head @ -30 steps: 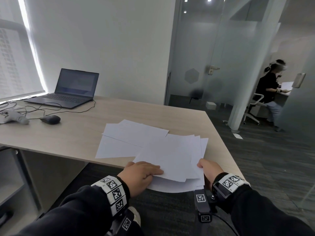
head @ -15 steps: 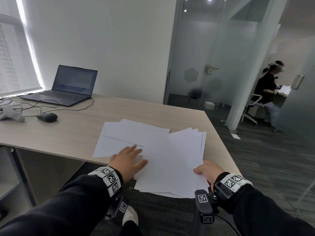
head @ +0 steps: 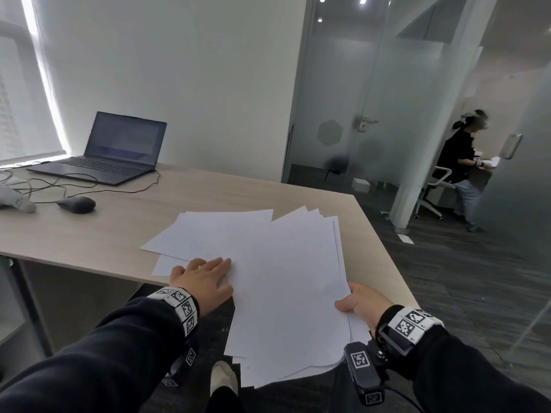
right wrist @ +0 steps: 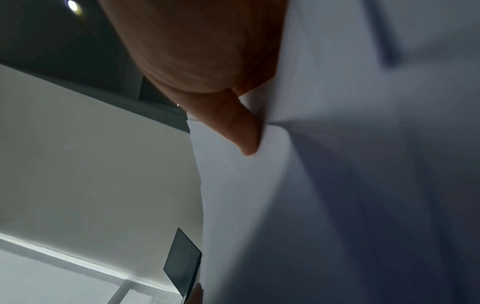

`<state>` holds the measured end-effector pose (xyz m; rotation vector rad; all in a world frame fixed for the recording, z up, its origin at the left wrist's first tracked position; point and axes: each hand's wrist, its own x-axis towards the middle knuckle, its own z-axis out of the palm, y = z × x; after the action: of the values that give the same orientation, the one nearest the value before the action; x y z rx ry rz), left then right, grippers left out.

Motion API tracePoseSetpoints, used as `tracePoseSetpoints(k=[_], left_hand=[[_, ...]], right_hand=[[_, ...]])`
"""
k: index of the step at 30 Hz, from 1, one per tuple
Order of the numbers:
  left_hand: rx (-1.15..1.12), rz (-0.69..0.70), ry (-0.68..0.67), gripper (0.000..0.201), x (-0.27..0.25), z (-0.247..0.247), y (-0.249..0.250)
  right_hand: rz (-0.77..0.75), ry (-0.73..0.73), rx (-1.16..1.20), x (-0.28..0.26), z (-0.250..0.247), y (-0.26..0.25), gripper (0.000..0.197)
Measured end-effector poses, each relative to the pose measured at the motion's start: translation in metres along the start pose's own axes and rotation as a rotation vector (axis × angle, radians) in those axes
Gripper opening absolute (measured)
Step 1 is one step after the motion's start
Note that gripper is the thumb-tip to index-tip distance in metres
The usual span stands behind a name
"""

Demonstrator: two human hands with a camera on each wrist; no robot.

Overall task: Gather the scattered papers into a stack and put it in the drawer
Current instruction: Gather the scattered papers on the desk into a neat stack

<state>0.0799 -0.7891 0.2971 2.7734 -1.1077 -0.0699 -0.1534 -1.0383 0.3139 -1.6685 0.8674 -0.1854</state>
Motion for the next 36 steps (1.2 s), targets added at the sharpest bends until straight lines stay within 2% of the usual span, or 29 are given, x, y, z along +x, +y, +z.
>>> tracePoseSetpoints(k=[4,6,9,10,12,13,15,18,21,23,26,30,34,36], left_hand=[[0.055,-0.028,0.015,0.074,-0.007,-0.001,-0.007],[0.076,-0.039,0.015,0.084,-0.011,0.0,-0.013],[0.112,-0.026,0.012,0.099,-0.02,-0.001,-0.023],[0.14,-0.009,0.026,0.096,-0.022,-0.001,-0.027],[0.192,0.025,0.088,0.074,-0.026,-0.003,-0.033],[0.193,0.034,0.123,0.062,-0.027,-0.004,-0.037],[0.136,0.034,0.166,0.05,-0.027,-0.005,-0.044],[-0.034,0.021,0.203,0.038,-0.027,-0.009,-0.048],[-0.283,0.002,0.33,0.029,-0.025,-0.016,-0.043],[-0.409,0.026,0.407,0.024,-0.025,-0.022,-0.028],[-0.545,0.082,0.445,0.015,-0.031,-0.032,0.013],[-0.601,0.136,0.393,0.023,-0.035,-0.029,0.067],[-0.571,0.214,0.222,0.032,-0.043,-0.014,0.1],[-0.662,0.257,0.12,0.029,-0.049,-0.006,0.104]], right_hand=[[0.012,0.127,-0.059,0.005,-0.014,-0.003,0.029],[0.029,0.254,-0.151,0.007,-0.024,-0.005,0.036],[0.058,0.387,-0.131,0.007,-0.037,-0.005,0.039],[0.074,0.402,-0.138,0.007,-0.04,-0.004,0.039],[0.109,0.418,-0.183,0.004,-0.041,-0.003,0.037],[0.115,0.424,-0.183,0.004,-0.041,-0.001,0.037],[0.11,0.419,-0.18,-0.001,-0.038,-0.001,0.038],[0.146,0.39,-0.238,-0.009,-0.03,-0.005,0.037],[0.124,0.39,-0.208,-0.008,-0.025,-0.005,0.034],[0.092,0.372,-0.143,-0.003,-0.021,0.0,0.033],[0.062,0.31,-0.087,-0.003,-0.01,0.003,0.021],[0.009,0.253,0.027,-0.007,0.007,0.003,0.011],[-0.018,0.217,0.083,-0.006,0.011,0.006,0.034],[-0.024,0.228,0.069,-0.008,0.009,0.007,0.034]])
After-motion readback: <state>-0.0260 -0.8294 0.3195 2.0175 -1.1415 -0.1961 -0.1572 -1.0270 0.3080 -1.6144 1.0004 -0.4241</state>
